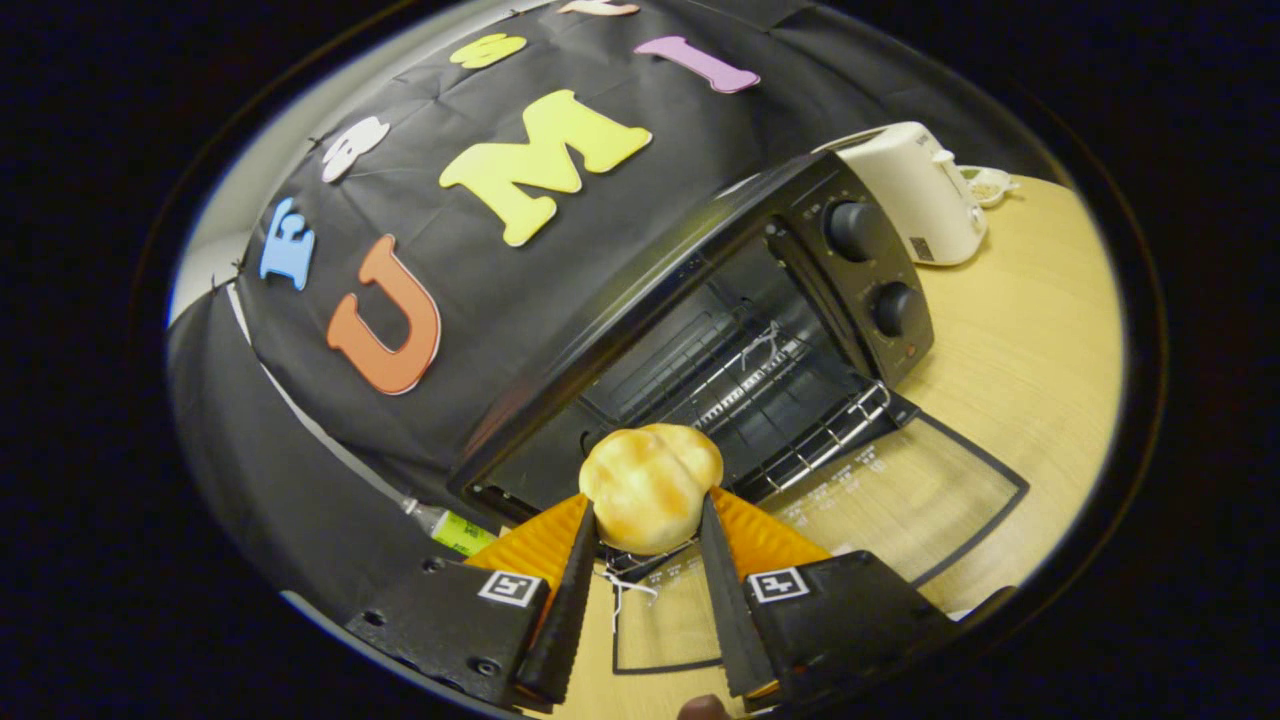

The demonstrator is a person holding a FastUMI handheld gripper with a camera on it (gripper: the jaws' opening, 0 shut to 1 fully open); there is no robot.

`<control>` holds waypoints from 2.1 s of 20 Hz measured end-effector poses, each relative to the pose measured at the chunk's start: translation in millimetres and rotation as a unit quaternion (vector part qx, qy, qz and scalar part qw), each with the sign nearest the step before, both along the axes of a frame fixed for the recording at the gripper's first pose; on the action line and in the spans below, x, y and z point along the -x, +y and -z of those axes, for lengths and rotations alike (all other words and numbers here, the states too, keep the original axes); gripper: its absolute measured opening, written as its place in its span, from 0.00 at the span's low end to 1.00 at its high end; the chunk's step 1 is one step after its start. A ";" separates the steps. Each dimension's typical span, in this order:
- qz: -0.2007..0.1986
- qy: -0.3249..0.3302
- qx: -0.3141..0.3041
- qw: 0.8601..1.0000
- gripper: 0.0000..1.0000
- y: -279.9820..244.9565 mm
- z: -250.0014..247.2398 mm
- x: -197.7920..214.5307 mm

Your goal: Open the toaster oven, put the food inside, and close the toaster oven door.

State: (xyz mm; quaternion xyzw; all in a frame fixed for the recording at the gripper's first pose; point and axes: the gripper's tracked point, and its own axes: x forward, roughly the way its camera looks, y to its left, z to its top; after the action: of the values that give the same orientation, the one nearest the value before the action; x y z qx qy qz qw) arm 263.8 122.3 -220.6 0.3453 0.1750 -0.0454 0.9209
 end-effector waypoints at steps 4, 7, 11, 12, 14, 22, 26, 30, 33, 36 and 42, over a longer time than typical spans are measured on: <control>0.024 0.010 0.020 0.999 0.62 -13.8 8.0 -30.1; 0.036 0.014 0.030 0.999 0.62 -17.3 16.8 -40.9; 0.052 0.007 0.045 0.998 0.70 -21.0 24.0 -50.9; 0.049 0.009 0.052 0.997 0.71 -18.9 24.6 -51.8; 0.042 0.007 0.068 0.997 0.82 -15.2 21.9 -53.0; 0.027 -0.009 0.085 0.996 0.99 -4.3 -4.1 -30.6; 0.004 -0.008 0.098 0.995 1.00 5.8 -15.1 -2.9; -0.028 0.000 0.101 0.995 1.00 12.7 -32.0 42.3; -0.067 0.010 0.123 0.990 1.00 14.3 -45.4 81.9; -0.118 0.015 0.154 0.981 1.00 15.8 -51.1 121.7; -0.157 0.054 0.230 0.959 1.00 -3.2 -16.0 166.9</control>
State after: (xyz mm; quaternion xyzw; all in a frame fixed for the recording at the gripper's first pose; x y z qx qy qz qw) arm 96.8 119.0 -204.6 0.0896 0.2617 0.0417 0.9601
